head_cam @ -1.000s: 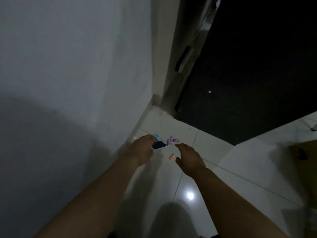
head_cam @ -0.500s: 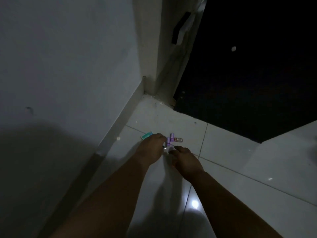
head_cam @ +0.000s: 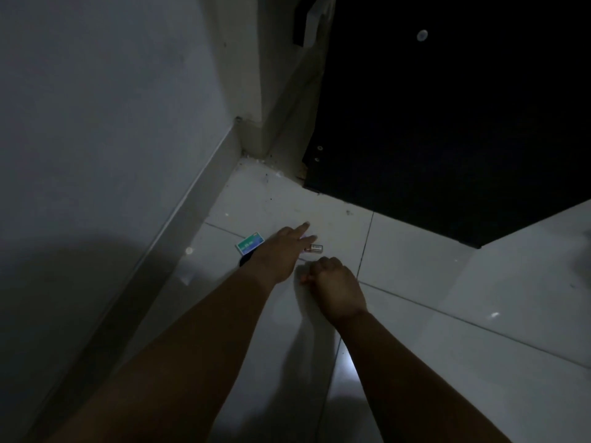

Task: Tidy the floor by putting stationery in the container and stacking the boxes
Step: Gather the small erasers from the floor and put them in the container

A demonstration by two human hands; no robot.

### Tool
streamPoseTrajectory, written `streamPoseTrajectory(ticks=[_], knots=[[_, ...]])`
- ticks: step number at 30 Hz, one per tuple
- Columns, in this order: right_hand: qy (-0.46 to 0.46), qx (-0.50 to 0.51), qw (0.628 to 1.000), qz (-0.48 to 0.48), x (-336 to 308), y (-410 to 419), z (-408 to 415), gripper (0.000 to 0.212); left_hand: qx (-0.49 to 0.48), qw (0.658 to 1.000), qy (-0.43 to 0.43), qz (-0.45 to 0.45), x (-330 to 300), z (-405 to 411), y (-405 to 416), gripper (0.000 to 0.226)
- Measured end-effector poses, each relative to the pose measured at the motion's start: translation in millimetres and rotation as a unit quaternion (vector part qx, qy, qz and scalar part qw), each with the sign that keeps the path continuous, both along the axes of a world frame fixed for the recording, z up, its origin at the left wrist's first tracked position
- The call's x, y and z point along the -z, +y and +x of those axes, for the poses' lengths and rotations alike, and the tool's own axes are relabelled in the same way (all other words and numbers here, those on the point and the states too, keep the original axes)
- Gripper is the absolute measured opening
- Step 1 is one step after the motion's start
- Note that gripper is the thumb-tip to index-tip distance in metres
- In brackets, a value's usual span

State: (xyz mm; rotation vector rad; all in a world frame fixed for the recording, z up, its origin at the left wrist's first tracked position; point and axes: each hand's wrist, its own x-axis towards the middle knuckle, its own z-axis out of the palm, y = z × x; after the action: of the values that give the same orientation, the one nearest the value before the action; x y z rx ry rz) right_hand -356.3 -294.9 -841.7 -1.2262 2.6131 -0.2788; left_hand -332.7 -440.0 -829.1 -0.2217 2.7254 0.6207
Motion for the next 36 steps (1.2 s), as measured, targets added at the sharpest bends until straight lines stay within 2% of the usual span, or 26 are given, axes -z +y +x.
streamPoseTrajectory(ticks=[3,7,11,15,18,21,23,24,25,27,28,29,31,33,34,36], knots=[[-0.010,0.070,0.997,-0.026,-5.5,-9.1,-22.1,0.018,0.011,1.000,-0.011,-0.013,6.3,0.8,-2.7,0.066],[-0.076,0.086,0.993,-0.034,-5.5,-22.5,-41.3,0.019,-0.005,0.999,-0.001,-0.044,10.4,-1.6,-3.6,0.043],[-0.111,0.075,0.991,-0.007,1.7,-29.3,-39.0,0.010,0.001,0.998,0.007,-0.061,12.7,3.0,-4.8,0.028],[-0.047,0.039,0.998,-0.001,5.4,-28.4,-35.1,0.018,0.001,0.998,0.010,-0.054,13.9,7.0,-3.3,0.032],[-0.029,0.020,0.999,0.013,8.4,-28.2,-32.1,0.027,-0.013,0.999,0.012,-0.030,13.0,7.4,-1.8,0.026],[-0.056,0.042,0.997,0.021,11.6,-30.8,-28.1,0.027,-0.043,0.999,0.017,-0.001,13.5,9.2,-4.2,0.023],[-0.111,0.123,0.985,-0.039,11.2,-34.2,-28.2,0.023,-0.092,0.994,0.030,0.047,13.0,9.5,-6.9,0.023],[-0.160,0.189,0.964,-0.094,8.4,-36.7,-29.6,0.021,-0.133,0.987,0.042,0.085,11.4,8.8,-8.0,0.023],[-0.219,0.258,0.928,-0.156,4.1,-39.3,-31.4,0.019,-0.183,0.973,0.057,0.128,8.8,7.2,-8.8,0.022],[-0.336,0.346,0.839,-0.253,-4.8,-44.5,-37.5,0.007,-0.293,0.928,0.085,0.215,1.2,2.5,-10.3,0.022],[-0.391,0.359,0.801,-0.276,-10.8,-46.4,-40.4,0.003,-0.337,0.900,0.092,0.260,-2.9,0.1,-11.0,0.022],[-0.446,0.363,0.763,-0.294,-15.7,-48.2,-43.1,0.010,-0.365,0.874,0.096,0.307,-7.4,-1.8,-12.1,0.022],[-0.572,0.355,0.657,-0.340,-25.7,-50.2,-44.6,0.021,-0.385,0.834,0.093,0.385,-15.4,-2.7,-13.8,0.022],[-0.669,0.334,0.551,-0.371,-30.0,-50.9,-44.0,0.031,-0.383,0.821,0.087,0.414,-20.0,-0.9,-15.3,0.030],[-0.698,0.323,0.513,-0.380,-30.1,-50.8,-43.2,0.036,-0.382,0.820,0.089,0.416,-21.3,0.2,-15.4,0.032],[-0.725,0.323,0.461,-0.398,-28.7,-51.1,-42.3,0.041,-0.378,0.820,0.106,0.416,-23.5,1.5,-14.3,0.031]])
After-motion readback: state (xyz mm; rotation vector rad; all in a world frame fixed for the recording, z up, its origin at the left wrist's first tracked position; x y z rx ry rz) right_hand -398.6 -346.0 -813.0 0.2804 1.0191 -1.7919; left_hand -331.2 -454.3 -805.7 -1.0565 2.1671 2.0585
